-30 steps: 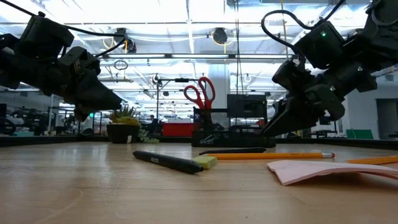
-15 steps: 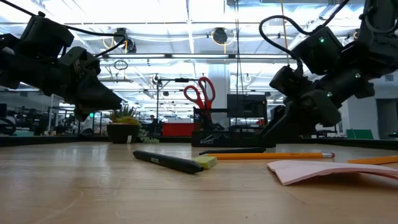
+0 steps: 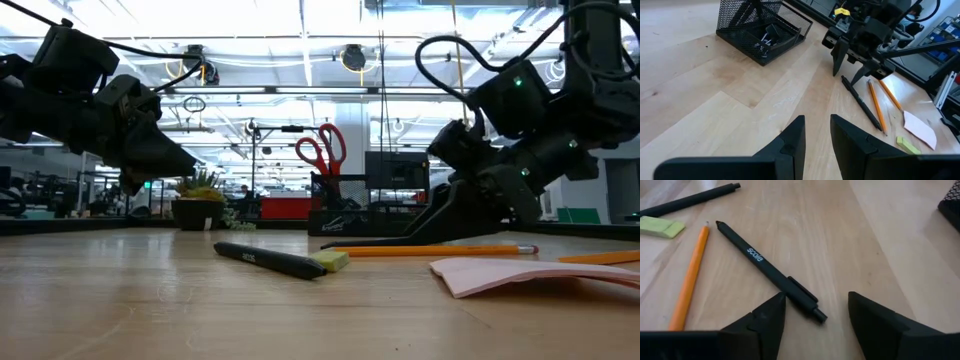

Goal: Pick and place office supplies into organizer
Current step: Put the black pen into the desk organizer

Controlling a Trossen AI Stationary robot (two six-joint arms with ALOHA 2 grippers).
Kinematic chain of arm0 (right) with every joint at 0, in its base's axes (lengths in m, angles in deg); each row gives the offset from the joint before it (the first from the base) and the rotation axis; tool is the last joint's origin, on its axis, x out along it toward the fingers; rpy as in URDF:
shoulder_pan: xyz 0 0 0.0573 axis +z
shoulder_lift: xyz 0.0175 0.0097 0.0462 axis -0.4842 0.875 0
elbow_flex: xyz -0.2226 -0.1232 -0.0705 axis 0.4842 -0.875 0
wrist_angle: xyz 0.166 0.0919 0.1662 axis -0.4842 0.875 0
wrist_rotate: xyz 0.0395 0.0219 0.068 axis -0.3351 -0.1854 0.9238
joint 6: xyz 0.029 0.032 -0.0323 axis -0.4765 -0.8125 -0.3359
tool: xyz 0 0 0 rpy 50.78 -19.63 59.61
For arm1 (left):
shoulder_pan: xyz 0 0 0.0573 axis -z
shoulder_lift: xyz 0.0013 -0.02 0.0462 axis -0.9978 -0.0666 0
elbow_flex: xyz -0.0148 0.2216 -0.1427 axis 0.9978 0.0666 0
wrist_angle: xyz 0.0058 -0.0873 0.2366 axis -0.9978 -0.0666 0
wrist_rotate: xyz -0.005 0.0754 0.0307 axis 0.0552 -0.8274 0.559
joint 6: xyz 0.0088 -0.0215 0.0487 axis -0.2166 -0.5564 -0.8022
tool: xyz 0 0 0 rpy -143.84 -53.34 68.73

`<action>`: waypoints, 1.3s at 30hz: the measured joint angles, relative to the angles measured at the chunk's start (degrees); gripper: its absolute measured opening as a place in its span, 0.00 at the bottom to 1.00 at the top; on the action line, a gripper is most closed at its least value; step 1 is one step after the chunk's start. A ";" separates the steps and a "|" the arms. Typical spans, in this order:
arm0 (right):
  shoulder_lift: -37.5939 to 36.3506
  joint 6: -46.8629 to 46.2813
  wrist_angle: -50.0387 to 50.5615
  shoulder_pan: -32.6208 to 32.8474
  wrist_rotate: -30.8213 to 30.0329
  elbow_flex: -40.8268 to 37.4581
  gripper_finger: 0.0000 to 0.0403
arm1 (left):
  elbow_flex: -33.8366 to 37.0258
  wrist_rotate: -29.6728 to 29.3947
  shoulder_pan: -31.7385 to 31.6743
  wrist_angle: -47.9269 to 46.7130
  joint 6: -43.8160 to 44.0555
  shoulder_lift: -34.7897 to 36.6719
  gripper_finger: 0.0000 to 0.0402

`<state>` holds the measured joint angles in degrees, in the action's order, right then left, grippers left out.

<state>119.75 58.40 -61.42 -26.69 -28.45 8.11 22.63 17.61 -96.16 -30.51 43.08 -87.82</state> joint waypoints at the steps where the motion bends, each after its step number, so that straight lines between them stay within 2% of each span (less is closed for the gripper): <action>1: 0.02 -0.07 0.30 0.30 0.01 0.02 0.49 | 0.00 -0.01 0.00 0.00 0.00 -0.01 0.23; 6: 0.04 -2.10 0.74 1.30 0.49 0.02 0.39 | 0.00 -0.02 0.00 -0.02 -0.04 -0.02 0.23; 16: 0.09 -3.76 0.95 1.58 1.57 0.00 0.08 | 0.00 0.00 0.00 -0.02 -0.04 -0.02 0.23; 20: 0.05 -5.29 0.39 1.75 2.54 0.00 0.01 | 0.00 0.00 0.00 -0.04 -0.02 -0.01 0.23; 26: 0.20 -5.88 -4.75 2.37 2.16 -0.15 0.00 | 0.00 0.00 0.00 -0.06 -0.04 -0.02 0.23; 34: 0.02 -7.27 -5.37 4.65 1.28 -0.15 0.00 | 0.00 0.00 0.00 -0.09 -0.04 0.00 0.23; 39: -0.02 -7.69 -12.05 6.40 -2.09 -0.17 0.08 | 0.00 0.00 0.00 -0.11 -0.04 -0.01 0.23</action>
<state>119.73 50.70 -73.47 -20.30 -30.55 7.94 22.63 17.61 -96.16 -30.62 43.04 -87.83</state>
